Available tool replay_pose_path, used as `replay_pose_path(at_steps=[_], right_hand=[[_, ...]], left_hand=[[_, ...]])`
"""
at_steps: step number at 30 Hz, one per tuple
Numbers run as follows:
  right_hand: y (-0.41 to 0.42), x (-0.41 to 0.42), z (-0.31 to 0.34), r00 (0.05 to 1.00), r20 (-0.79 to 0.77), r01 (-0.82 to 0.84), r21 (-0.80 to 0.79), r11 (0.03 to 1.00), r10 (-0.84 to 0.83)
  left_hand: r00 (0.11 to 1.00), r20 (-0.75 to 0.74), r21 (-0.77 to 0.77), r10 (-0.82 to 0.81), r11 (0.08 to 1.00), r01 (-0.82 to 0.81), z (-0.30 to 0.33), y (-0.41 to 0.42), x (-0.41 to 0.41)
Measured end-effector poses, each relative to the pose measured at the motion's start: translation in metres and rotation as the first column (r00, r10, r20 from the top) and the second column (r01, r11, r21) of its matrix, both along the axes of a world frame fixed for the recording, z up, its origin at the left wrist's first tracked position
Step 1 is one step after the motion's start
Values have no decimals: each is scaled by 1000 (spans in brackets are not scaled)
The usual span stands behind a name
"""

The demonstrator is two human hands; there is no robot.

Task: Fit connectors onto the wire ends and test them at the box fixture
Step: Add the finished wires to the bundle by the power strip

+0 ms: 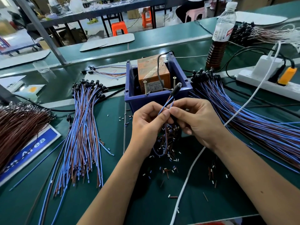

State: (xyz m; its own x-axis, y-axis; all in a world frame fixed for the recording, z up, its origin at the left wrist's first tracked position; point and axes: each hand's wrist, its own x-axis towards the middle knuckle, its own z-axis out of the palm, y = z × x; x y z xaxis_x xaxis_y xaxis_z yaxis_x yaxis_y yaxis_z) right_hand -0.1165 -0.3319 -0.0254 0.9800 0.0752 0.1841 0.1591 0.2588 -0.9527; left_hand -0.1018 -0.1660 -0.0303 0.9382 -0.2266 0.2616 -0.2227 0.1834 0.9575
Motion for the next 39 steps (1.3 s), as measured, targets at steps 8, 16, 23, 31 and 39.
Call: replay_pose_path(at_steps=[8, 16, 23, 31, 39], right_hand=[[0, 3, 2, 988, 135, 60, 69, 996, -69], [13, 13, 1, 676, 483, 692, -156, 705, -557], [18, 18, 6, 507, 596, 850, -225, 476, -623], [20, 15, 8, 509, 644, 847, -255, 467, -571], [19, 17, 6, 503, 664, 851, -267, 452, -554]], left_hand=[[878, 286, -8, 385, 917, -399, 0, -6, -6], [708, 238, -164, 665, 746, -646, 2, -3, -1], [723, 95, -182, 685, 726, -664, -2, -2, 6], [750, 134, -128, 648, 762, -635, -1, -3, 4], [731, 205, -83, 651, 755, -650, 0, -3, 3]])
